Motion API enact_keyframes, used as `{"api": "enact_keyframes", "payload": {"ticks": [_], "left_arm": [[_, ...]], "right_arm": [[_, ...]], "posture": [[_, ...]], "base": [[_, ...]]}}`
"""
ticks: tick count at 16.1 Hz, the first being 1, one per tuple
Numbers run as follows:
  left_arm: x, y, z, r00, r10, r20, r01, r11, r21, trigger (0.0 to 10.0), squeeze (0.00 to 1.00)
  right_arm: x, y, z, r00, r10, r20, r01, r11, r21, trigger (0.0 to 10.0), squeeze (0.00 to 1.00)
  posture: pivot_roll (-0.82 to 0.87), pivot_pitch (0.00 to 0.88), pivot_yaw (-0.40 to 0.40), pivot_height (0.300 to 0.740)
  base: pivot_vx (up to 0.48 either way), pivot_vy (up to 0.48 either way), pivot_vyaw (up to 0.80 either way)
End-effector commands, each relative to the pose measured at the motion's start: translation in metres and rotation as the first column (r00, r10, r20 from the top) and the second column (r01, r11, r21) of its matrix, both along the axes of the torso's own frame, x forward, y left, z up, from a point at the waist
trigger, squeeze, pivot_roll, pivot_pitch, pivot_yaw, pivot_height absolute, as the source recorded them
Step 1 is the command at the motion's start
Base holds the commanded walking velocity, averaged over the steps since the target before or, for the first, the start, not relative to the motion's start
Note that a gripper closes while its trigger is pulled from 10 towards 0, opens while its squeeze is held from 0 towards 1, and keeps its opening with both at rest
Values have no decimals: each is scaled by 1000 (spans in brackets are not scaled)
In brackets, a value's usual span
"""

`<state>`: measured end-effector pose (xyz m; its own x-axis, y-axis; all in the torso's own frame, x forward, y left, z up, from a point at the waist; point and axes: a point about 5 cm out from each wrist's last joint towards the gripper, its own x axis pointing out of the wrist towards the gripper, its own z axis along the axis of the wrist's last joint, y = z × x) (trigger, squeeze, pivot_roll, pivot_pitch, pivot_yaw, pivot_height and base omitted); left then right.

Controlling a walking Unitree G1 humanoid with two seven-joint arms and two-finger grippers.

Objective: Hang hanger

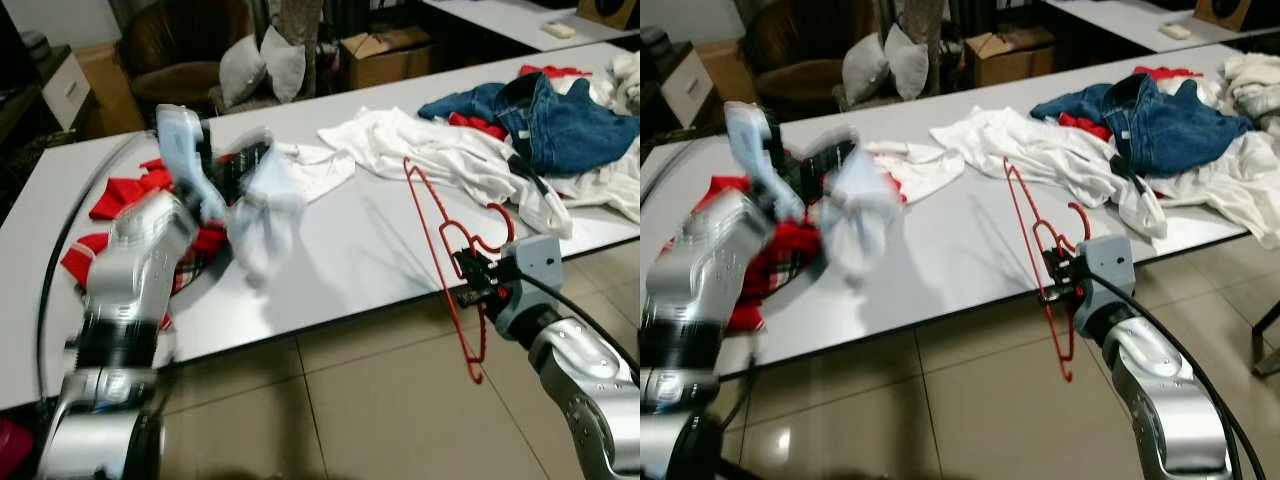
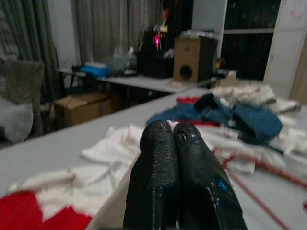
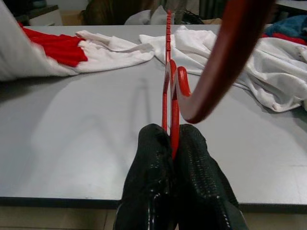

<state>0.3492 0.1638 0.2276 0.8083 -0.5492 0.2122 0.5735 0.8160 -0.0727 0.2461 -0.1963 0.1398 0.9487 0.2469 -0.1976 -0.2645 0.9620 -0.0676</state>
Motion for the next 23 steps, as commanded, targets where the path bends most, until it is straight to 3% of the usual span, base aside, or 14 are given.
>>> {"api": "enact_keyframes", "payload": {"ticks": [1,2,3,4,5,7,8,11,16,18,19,20,21,23], "left_arm": [[4,2,-1,999,19,-26,-19,1000,0,0,0],[5,-1,-2,999,12,-32,-11,1000,23,0,0],[8,-4,-19,996,43,-80,-32,991,128,0,0],[12,1,-45,973,168,-159,-124,959,256,0,0],[13,7,-64,939,244,-243,-164,937,310,10000,0],[11,12,-83,910,271,-313,-157,926,344,10000,0],[10,16,-95,886,297,-355,-162,917,364,10000,1000],[11,26,-100,865,370,-339,-210,881,424,10000,1000],[-1,36,-80,924,261,-279,-130,902,412,10000,1000],[-7,36,-67,957,198,-210,-105,917,385,10000,1000],[-17,28,-60,979,97,-182,-19,921,389,10000,0],[-23,23,-58,982,42,-186,36,917,396,10000,0],[-33,13,-62,979,-33,-201,123,882,454,10000,0],[-39,7,-71,981,-52,-185,151,802,578,10000,0]], "right_arm": [[-2,-3,2,1000,-21,21,21,1000,-5,10000,0],[-2,-3,2,1000,-24,21,24,1000,-4,10000,0],[-3,-3,1,999,-28,19,28,1000,-3,10000,0],[-4,-3,1,999,-32,17,32,999,0,10000,0],[-4,-3,1,999,-33,16,33,999,1,10000,0],[-4,-1,0,1000,-29,13,29,1000,3,10000,0],[-4,0,0,1000,-23,12,23,1000,3,10000,0],[-4,-1,0,1000,-22,11,22,1000,3,10000,0],[-6,-2,0,1000,-18,4,18,1000,1,10000,0],[-6,-1,0,1000,-6,3,6,1000,1,10000,0],[-6,0,-1,1000,2,1,-2,1000,2,10000,0],[-6,0,-1,1000,5,0,-5,1000,2,10000,0],[-6,0,-1,1000,9,0,-9,1000,1,10000,0],[-6,1,-1,1000,14,2,-14,1000,-4,10000,0]], "posture": [[-182,0,152,740],[-182,0,152,740],[-184,0,156,740],[-187,0,159,740],[-187,0,159,740],[-182,0,151,740],[-183,0,150,740],[-184,0,148,740],[-176,0,140,740],[-170,0,134,740],[-169,0,132,740],[-169,0,132,740],[-169,0,132,740],[-177,0,139,740]], "base": [[0,0,0],[0,0,0],[0,0,0],[0,0,0],[0,0,0],[0,0,0],[0,0,0],[0,0,0],[0,0,0],[0,0,0],[0,0,0],[0,0,0],[0,0,0],[0,0,0]]}}
